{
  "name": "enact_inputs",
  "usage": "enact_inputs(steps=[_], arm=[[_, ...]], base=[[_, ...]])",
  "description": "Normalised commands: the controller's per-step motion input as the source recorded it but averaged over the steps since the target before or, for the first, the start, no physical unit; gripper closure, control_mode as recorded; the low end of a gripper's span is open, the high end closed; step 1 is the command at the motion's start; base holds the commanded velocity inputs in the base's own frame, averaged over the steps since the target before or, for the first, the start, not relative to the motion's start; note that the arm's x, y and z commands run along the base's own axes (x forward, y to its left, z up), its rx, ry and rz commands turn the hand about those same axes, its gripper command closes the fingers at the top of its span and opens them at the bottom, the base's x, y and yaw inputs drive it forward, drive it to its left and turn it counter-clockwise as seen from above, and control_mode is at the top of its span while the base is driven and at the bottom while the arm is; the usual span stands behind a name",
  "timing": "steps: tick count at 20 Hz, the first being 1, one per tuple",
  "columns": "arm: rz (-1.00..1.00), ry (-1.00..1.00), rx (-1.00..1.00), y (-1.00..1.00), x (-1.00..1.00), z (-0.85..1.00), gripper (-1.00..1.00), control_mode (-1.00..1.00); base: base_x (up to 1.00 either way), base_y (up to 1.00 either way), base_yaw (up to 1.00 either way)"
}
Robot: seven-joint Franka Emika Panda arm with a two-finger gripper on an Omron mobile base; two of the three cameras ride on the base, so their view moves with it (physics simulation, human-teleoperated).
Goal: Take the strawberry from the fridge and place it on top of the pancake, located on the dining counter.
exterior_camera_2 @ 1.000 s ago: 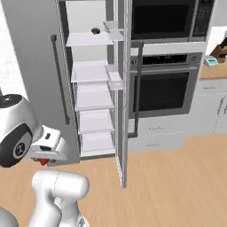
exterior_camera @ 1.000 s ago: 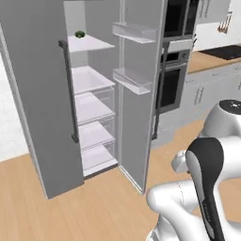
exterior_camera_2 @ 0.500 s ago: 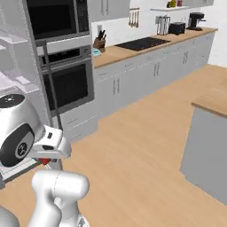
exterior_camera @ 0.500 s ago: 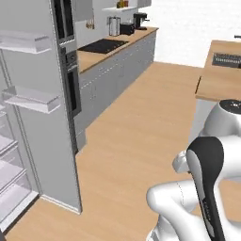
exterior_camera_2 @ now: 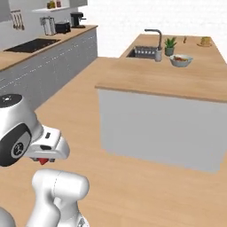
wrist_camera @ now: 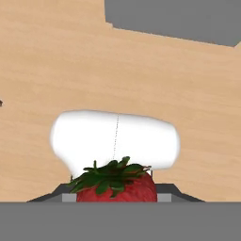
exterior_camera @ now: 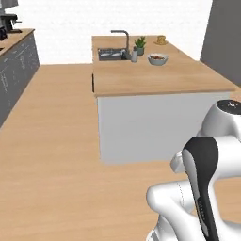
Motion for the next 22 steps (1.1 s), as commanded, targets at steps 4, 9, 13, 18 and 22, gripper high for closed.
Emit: enact_inputs(steps=[4, 9, 13, 18, 22], arm=[[0.00, 0.00, 0.00, 0.00, 0.00, 0.00, 1.00, 1.00], [0.00, 0.00, 0.00, 0.00, 0.00, 0.00, 1.00, 1.00], [0.00, 0.00, 0.00, 0.00, 0.00, 0.00, 1.00, 1.00], [0.00, 0.00, 0.00, 0.00, 0.00, 0.00, 1.00, 1.00], [0.00, 0.00, 0.00, 0.00, 0.00, 0.00, 1.00, 1.00]], base=[[0.04, -1.00, -0.66], [0.48, -1.00, -0.41], [0.86, -1.00, -0.12], [1.00, -1.00, 0.00], [1.00, -1.00, 0.19]])
